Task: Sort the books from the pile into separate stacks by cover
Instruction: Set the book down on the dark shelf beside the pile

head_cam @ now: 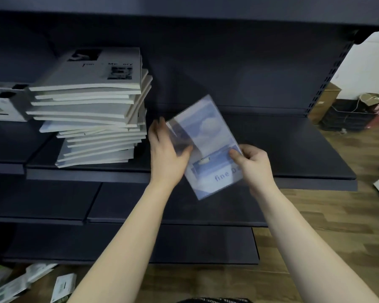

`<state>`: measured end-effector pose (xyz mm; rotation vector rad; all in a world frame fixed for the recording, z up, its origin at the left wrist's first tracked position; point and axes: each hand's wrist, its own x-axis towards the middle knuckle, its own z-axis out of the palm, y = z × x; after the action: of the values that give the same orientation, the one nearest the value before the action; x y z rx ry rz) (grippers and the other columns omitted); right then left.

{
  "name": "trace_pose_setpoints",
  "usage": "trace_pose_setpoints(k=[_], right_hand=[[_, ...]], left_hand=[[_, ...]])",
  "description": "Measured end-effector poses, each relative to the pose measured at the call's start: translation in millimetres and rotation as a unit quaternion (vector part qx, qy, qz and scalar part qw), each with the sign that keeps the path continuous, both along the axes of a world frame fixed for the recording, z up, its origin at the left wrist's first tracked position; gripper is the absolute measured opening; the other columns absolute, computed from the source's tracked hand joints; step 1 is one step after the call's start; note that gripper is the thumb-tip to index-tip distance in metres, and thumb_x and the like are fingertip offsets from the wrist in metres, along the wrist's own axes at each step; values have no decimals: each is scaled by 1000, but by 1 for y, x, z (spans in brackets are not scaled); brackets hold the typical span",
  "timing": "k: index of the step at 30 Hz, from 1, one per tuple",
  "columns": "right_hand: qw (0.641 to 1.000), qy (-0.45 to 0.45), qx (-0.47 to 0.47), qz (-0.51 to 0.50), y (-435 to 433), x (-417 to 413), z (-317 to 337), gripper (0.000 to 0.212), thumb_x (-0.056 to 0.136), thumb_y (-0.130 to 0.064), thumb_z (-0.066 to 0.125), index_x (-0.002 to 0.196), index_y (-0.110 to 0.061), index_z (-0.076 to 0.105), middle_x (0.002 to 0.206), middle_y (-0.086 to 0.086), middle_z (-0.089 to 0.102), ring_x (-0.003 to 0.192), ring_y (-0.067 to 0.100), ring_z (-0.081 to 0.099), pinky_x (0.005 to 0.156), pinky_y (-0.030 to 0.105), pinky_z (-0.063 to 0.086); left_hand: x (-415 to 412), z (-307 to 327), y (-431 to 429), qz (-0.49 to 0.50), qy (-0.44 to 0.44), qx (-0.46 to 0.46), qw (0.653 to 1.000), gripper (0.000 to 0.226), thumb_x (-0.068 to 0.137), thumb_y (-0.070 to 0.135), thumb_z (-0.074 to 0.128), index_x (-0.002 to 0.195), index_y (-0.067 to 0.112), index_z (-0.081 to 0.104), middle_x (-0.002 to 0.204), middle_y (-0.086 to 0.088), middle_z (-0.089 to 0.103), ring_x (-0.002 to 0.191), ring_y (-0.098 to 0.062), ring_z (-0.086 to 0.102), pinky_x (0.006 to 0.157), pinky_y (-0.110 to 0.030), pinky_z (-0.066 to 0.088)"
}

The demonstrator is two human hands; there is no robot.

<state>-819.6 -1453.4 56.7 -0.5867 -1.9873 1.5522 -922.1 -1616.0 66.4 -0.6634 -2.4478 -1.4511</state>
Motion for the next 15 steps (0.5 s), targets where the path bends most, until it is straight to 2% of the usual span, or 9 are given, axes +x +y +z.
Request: trace_pose_setpoints(k=[2,4,6,8,9,12,15], right_hand=[[998,13,-55,-18,-5,-1,-1,10,88,-12,61,82,-17,67,74,-2,68,61,4,61,56,18,47],[994,23,-100,-25,-8,-2,-2,8,90,-12,60,84,-12,66,73,0,67,59,4,61,54,17,47],[989,31,-145,-27,-8,-3,-4,8,91,-14,59,87,-11,65,76,2,67,63,8,63,56,20,50],[985,30,-170,-25,-7,-5,-5,8,91,-16,59,90,-11,65,80,4,69,68,14,65,61,25,52],[984,27,-172,-23,-7,-6,-6,8,91,-17,59,91,-11,65,82,5,70,71,15,66,62,27,53],[987,19,-161,-12,-4,-8,-9,12,91,-20,60,94,-10,65,85,7,71,75,19,68,64,29,54],[993,-6,-120,11,1,-10,-10,19,91,-24,60,94,-6,66,85,7,71,77,19,67,63,26,51]], left_hand=[[5,-2,3,-1,-76,26,997,103,76,26,77,150,10,8,152,-14,12,139,-28,22,104,-24,21],[4,-4,5,10,-135,46,990,97,76,32,77,150,14,16,150,-10,24,134,-23,32,98,-23,26],[2,-7,8,-47,-212,112,970,69,80,32,74,138,17,40,131,0,53,119,-19,52,91,-26,42],[-1,-13,11,-101,-285,188,934,43,85,26,68,125,17,54,114,2,66,105,-17,64,85,-30,52],[-3,-16,12,-114,-294,203,927,37,87,24,66,122,16,56,111,1,67,102,-16,65,84,-30,53],[-9,-20,17,-120,-269,199,935,30,90,22,62,119,15,58,111,0,68,101,-13,65,86,-30,52],[-19,-26,21,-100,-268,195,938,26,90,21,63,115,11,58,108,-2,68,101,-17,65,86,-32,52]])
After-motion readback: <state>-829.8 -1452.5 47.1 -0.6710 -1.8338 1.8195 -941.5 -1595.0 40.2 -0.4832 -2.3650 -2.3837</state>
